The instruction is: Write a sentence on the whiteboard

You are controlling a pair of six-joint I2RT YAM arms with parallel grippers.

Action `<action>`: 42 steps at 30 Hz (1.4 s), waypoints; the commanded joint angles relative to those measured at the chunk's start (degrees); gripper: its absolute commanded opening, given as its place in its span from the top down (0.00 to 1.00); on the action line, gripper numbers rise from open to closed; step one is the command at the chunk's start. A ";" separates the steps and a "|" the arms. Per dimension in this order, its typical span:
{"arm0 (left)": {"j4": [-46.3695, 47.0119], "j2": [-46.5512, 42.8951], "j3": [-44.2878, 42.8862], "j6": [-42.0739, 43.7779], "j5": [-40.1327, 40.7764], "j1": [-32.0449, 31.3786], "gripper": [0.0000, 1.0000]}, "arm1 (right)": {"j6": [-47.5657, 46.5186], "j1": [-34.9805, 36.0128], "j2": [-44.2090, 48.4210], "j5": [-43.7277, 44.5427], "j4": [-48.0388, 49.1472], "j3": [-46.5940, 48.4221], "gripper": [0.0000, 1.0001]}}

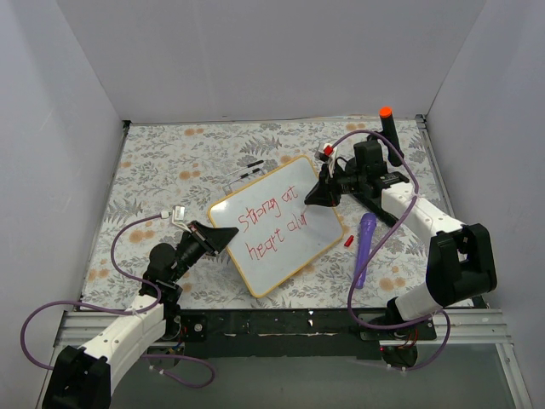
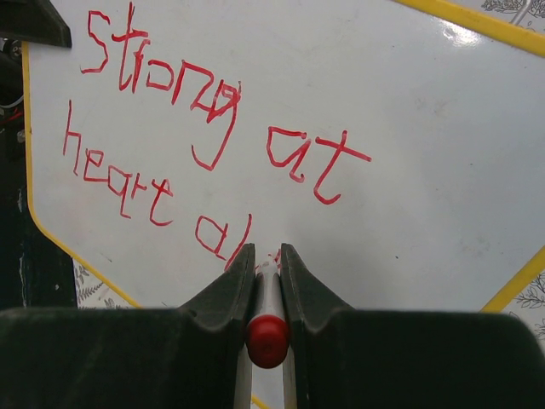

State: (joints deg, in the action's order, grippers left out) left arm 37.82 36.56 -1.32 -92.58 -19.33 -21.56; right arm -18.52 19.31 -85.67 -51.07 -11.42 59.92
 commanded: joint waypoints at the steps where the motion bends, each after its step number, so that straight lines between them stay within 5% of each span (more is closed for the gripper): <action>1: 10.43 -1.40 4.22 -2.26 -0.27 -0.15 1.00 | 0.16 0.03 -0.81 -0.08 1.93 2.66 0.99; 30: 10.16 -1.75 4.40 -2.35 -0.09 -0.23 1.00 | -3.54 1.61 0.15 -2.54 -2.64 -1.21 0.99; 42: 9.73 -1.58 4.31 -1.91 0.09 -0.15 1.00 | -6.44 -0.06 8.67 -2.37 -7.21 2.92 0.99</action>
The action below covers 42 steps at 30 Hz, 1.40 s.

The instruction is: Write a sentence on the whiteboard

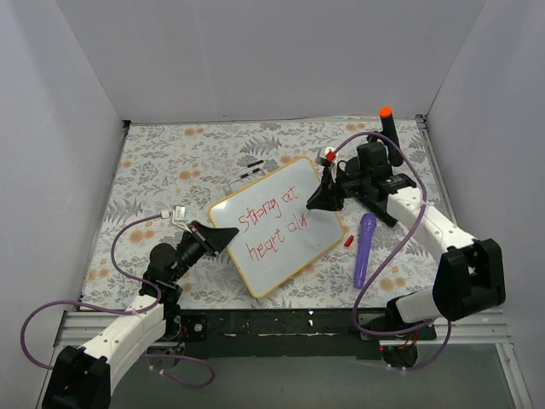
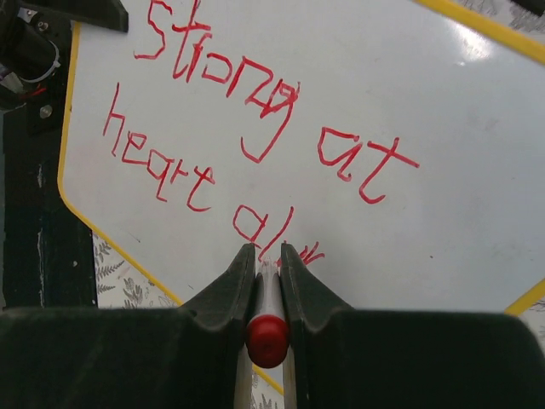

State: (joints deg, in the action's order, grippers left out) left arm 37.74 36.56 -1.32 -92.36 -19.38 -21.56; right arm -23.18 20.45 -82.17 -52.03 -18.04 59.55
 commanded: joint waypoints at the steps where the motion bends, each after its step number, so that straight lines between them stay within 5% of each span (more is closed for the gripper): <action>1: 9.90 -1.58 4.40 -2.13 0.13 -0.15 1.00 | -1.78 -1.46 6.40 -1.76 -0.33 2.51 0.99; 42: 11.83 -0.08 3.78 -2.04 -1.45 -0.15 1.00 | 2.26 -10.43 11.07 -12.13 14.62 -11.82 0.99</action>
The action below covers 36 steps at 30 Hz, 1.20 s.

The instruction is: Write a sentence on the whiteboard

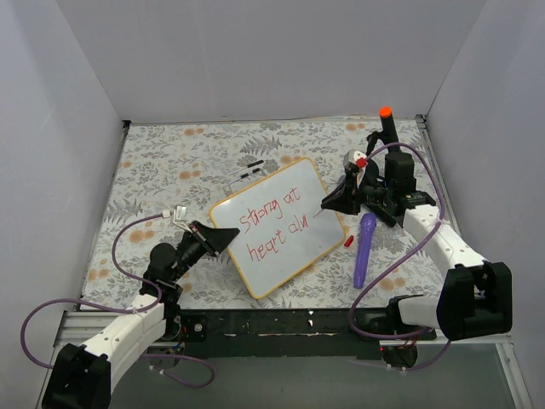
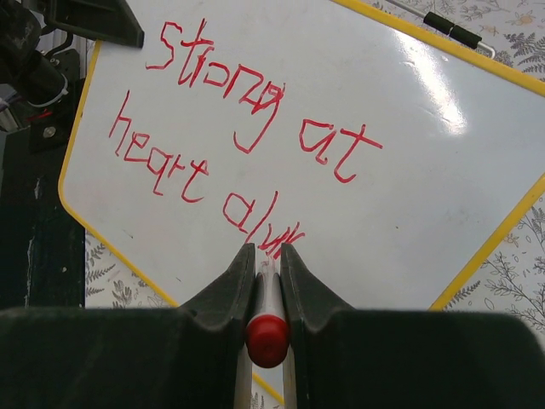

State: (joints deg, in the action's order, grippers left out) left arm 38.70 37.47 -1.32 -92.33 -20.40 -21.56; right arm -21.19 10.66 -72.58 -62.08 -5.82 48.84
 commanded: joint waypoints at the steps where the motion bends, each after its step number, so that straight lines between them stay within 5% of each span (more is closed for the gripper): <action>1: 11.05 -0.74 3.78 -2.06 -0.43 -0.15 1.00 | 0.27 -0.90 1.39 -2.34 2.48 -1.20 0.99; 36: 11.49 0.67 3.34 -1.53 -1.39 -0.15 1.00 | 8.01 -1.16 -2.75 1.27 11.54 0.56 0.99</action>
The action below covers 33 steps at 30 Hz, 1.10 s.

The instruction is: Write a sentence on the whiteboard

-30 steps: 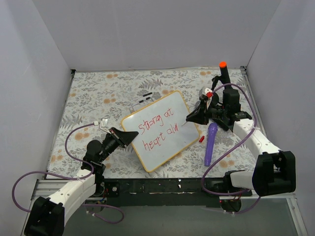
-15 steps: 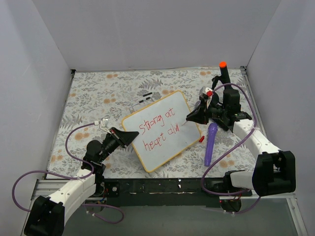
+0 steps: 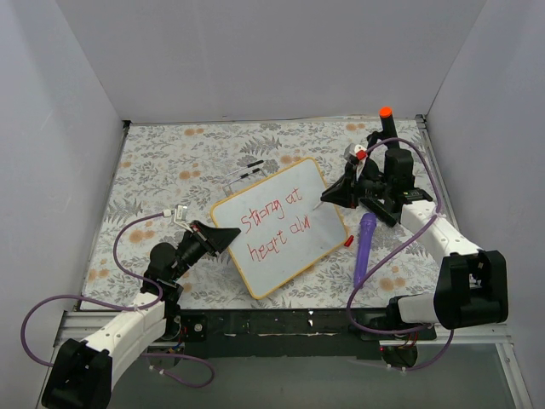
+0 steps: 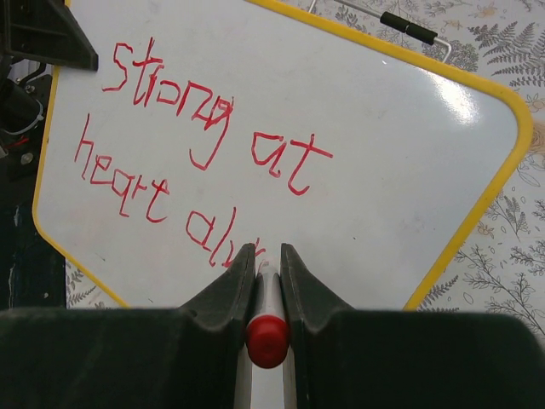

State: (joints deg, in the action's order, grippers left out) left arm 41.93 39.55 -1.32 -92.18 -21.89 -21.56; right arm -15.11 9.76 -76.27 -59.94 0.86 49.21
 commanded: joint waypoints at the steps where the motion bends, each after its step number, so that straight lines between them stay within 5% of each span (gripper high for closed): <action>1: 8.34 -1.32 3.34 -1.60 0.09 -0.15 1.00 | 1.84 -0.27 1.21 -0.96 4.94 0.01 0.99; 33: 8.52 -1.58 3.43 -2.04 0.00 -0.15 1.00 | 3.78 0.87 -1.60 2.72 5.64 0.62 0.99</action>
State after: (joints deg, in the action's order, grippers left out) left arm 41.80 39.55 -1.32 -92.09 -21.87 -21.56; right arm -11.94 9.69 -76.66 -58.98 4.75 48.86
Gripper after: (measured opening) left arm 0.053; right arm 0.186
